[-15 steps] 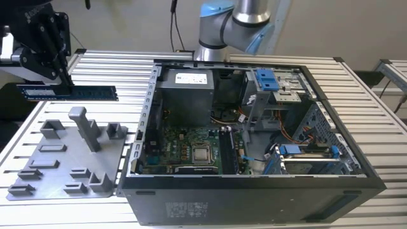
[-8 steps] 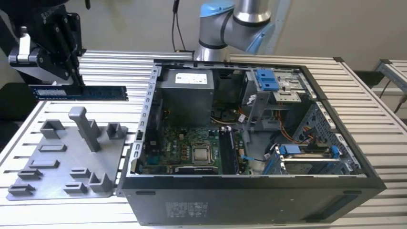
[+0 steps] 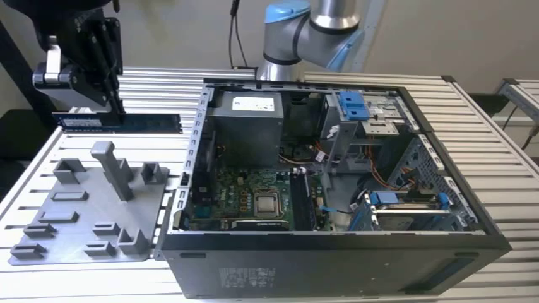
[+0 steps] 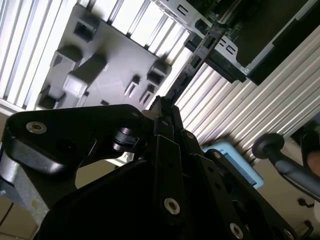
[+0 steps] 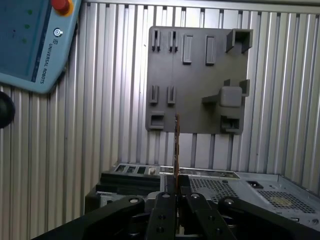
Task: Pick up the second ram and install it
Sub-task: 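Pick up the second ram and move it above second insertion slot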
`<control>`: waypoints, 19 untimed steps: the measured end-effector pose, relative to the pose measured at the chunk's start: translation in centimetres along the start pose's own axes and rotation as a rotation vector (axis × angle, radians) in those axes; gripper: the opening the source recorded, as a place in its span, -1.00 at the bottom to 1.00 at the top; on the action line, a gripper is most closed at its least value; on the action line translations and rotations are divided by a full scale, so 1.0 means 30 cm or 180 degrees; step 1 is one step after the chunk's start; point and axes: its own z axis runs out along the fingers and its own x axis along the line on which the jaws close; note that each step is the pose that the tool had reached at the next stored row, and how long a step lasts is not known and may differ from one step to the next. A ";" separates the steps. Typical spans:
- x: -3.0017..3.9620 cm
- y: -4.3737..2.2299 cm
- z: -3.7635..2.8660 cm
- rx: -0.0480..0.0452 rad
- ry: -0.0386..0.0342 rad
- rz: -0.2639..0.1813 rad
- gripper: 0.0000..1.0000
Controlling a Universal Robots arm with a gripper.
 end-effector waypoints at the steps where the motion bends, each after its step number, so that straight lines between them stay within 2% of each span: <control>1: 0.000 -0.007 0.000 0.0000 0.0000 0.0000 -0.73; 19: 0.005 -0.125 -0.002 -0.0008 0.0000 0.0000 -0.73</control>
